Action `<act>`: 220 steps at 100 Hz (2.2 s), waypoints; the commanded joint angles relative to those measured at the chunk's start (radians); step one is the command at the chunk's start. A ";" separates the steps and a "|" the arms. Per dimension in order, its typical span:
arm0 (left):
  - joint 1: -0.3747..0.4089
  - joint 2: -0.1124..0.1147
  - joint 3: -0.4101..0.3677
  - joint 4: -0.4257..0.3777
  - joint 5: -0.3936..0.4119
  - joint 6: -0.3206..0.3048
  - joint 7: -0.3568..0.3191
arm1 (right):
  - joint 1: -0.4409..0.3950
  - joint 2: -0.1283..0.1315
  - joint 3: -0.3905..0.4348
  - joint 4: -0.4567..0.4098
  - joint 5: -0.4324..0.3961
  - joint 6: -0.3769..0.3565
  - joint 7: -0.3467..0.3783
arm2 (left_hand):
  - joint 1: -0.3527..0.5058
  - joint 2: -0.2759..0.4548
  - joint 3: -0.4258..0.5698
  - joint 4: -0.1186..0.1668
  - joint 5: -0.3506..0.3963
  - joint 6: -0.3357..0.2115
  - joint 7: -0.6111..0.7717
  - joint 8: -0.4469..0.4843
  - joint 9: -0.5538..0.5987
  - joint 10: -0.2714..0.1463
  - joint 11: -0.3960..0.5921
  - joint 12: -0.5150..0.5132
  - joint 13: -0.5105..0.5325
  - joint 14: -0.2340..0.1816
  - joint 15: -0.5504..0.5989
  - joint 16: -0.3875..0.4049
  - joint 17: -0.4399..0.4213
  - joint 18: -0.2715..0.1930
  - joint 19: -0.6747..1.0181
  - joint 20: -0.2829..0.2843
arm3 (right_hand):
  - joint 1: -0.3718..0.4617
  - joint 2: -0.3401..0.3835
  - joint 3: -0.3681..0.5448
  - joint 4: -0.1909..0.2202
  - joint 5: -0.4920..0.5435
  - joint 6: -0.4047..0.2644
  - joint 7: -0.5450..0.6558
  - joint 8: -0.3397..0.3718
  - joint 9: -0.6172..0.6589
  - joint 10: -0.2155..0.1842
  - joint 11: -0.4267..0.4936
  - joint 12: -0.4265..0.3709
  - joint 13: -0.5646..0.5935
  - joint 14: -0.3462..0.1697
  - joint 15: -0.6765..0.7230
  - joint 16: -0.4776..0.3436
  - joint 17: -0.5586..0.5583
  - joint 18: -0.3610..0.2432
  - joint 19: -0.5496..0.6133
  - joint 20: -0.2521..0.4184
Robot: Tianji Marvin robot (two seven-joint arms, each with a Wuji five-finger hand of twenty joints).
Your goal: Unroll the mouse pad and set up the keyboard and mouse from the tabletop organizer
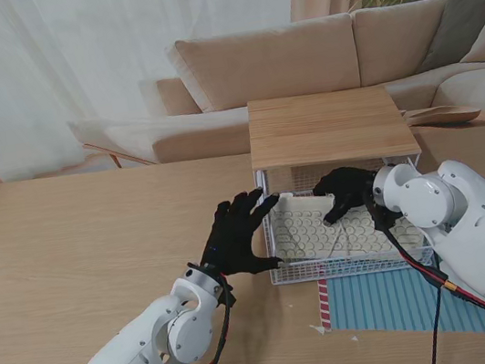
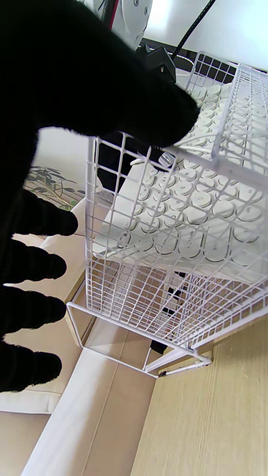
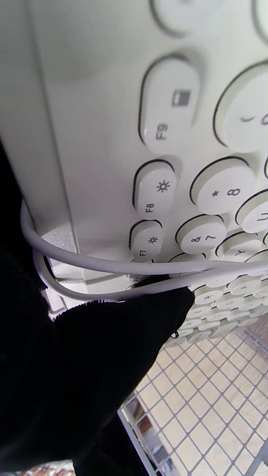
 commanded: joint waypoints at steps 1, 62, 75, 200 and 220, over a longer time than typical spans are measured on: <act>0.005 -0.003 -0.006 -0.011 -0.004 -0.001 -0.008 | -0.005 -0.006 0.008 -0.023 -0.001 -0.010 0.007 | -0.001 0.023 0.035 0.019 -0.032 0.006 -0.021 -0.012 -0.011 0.018 -0.008 -0.012 -0.031 0.001 -0.011 -0.003 -0.010 -0.005 -0.031 0.023 | 0.154 0.039 0.201 0.036 0.046 -0.055 0.062 0.026 0.060 0.022 0.084 0.014 0.090 -0.035 0.173 0.079 -0.006 -0.022 0.042 0.025; 0.147 0.014 -0.160 -0.174 -0.027 -0.078 0.001 | -0.065 -0.017 0.073 -0.059 -0.049 -0.074 -0.095 | -0.101 0.081 -0.029 -0.012 -0.032 0.053 -0.029 -0.017 -0.013 0.031 -0.011 -0.037 -0.030 0.002 -0.014 -0.010 -0.010 0.012 -0.035 0.023 | 0.157 -0.005 0.258 0.034 0.075 -0.042 0.064 0.030 0.084 0.056 0.087 0.017 0.121 -0.038 0.183 0.086 0.024 -0.007 0.047 0.035; 0.173 0.019 -0.211 -0.197 -0.025 -0.097 0.005 | -0.084 -0.020 0.092 -0.076 -0.055 -0.089 -0.119 | -0.097 0.105 -0.044 -0.011 -0.030 0.085 -0.019 -0.011 -0.010 0.033 -0.001 -0.022 -0.030 0.003 -0.006 0.001 0.000 0.015 -0.031 0.024 | 0.155 -0.007 0.265 0.033 0.076 -0.043 0.065 0.031 0.084 0.058 0.088 0.019 0.120 -0.037 0.184 0.088 0.024 -0.006 0.046 0.036; 0.159 0.012 -0.289 -0.212 -0.254 -0.018 -0.149 | -0.115 -0.015 0.209 -0.242 -0.060 -0.230 -0.121 | -0.048 0.084 -0.008 -0.003 -0.029 0.162 0.145 0.077 0.051 0.046 0.117 -0.033 -0.024 0.021 0.038 0.122 0.044 0.040 -0.029 0.006 | 0.164 0.009 0.264 0.034 0.080 -0.081 0.060 0.046 0.058 0.058 0.093 0.029 0.076 -0.042 0.196 0.119 -0.022 -0.020 0.020 0.071; 0.141 0.008 -0.282 -0.205 -0.295 0.002 -0.171 | -0.118 -0.010 0.223 -0.259 -0.077 -0.250 -0.108 | -0.048 0.078 0.005 -0.005 -0.028 0.164 0.147 0.078 0.051 0.046 0.121 -0.043 -0.024 0.020 0.040 0.118 0.045 0.038 -0.030 0.003 | 0.165 0.006 0.270 0.035 0.080 -0.081 0.062 0.050 0.058 0.057 0.093 0.029 0.076 -0.043 0.194 0.120 -0.023 -0.021 0.015 0.072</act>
